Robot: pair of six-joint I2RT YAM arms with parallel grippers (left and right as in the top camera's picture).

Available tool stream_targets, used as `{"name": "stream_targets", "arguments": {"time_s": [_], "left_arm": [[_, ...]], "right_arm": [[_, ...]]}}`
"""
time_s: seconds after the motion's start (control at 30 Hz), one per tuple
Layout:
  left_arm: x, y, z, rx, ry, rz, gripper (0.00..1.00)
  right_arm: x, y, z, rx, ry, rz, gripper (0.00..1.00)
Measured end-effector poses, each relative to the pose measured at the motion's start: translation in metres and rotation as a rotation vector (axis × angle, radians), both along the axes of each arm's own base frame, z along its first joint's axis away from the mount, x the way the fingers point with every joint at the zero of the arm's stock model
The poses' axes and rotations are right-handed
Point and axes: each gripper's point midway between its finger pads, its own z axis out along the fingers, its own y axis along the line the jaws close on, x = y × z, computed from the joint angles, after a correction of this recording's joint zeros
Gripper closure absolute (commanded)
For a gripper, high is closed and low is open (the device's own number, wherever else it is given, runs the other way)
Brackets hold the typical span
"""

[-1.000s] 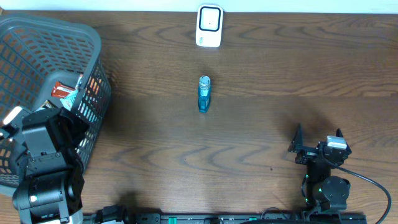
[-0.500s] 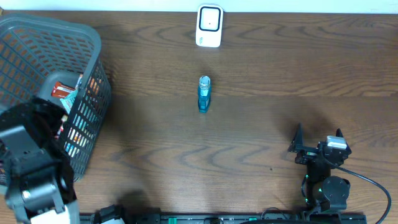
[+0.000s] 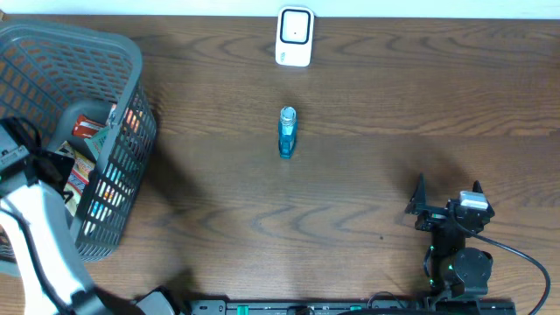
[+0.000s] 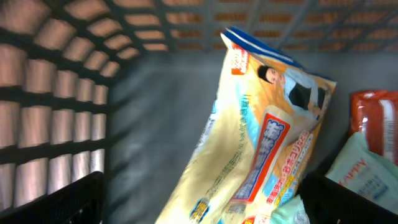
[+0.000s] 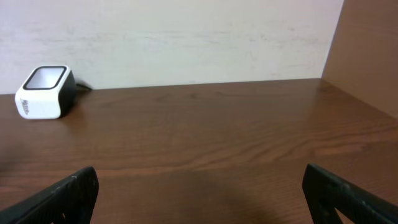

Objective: Scan the item barcode
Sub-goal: 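Reach into the basket and grasp the yellow snack bag with the left gripper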

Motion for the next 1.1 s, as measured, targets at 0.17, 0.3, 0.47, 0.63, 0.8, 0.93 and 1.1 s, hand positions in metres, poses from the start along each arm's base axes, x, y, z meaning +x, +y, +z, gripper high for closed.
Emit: {"name": "stream_targets", "arguments": {"time_s": [0.17, 0.3, 0.47, 0.63, 0.8, 0.93, 1.1], "left_arm": [[0.022, 0.000, -0.047, -0.110, 0.046, -0.061, 0.02], [0.029, -0.005, -0.087, -0.201, 0.103, -0.096, 0.02], [0.037, -0.009, -0.113, -0.274, 0.128, -0.117, 0.62], [0.048, -0.013, -0.112, -0.306, 0.117, -0.147, 0.93], [0.046, -0.014, -0.106, -0.311, 0.116, -0.149, 0.92], [0.039, -0.018, -0.103, -0.319, 0.126, -0.146, 0.92], [0.024, -0.029, -0.086, -0.314, 0.116, -0.147, 0.93]], "right_arm": [[0.000, 0.000, 0.000, 0.000, 0.000, 0.000, 0.01], [0.000, 0.000, 0.000, 0.000, 0.000, 0.000, 0.01], [0.000, 0.000, 0.000, 0.000, 0.000, 0.000, 0.01], [0.000, 0.000, 0.000, 0.000, 0.000, 0.001, 0.01], [0.000, 0.000, 0.000, 0.000, 0.000, 0.000, 0.01], [0.000, 0.000, 0.000, 0.000, 0.000, 0.001, 0.01], [0.000, 0.000, 0.000, 0.000, 0.000, 0.000, 0.01]]}}
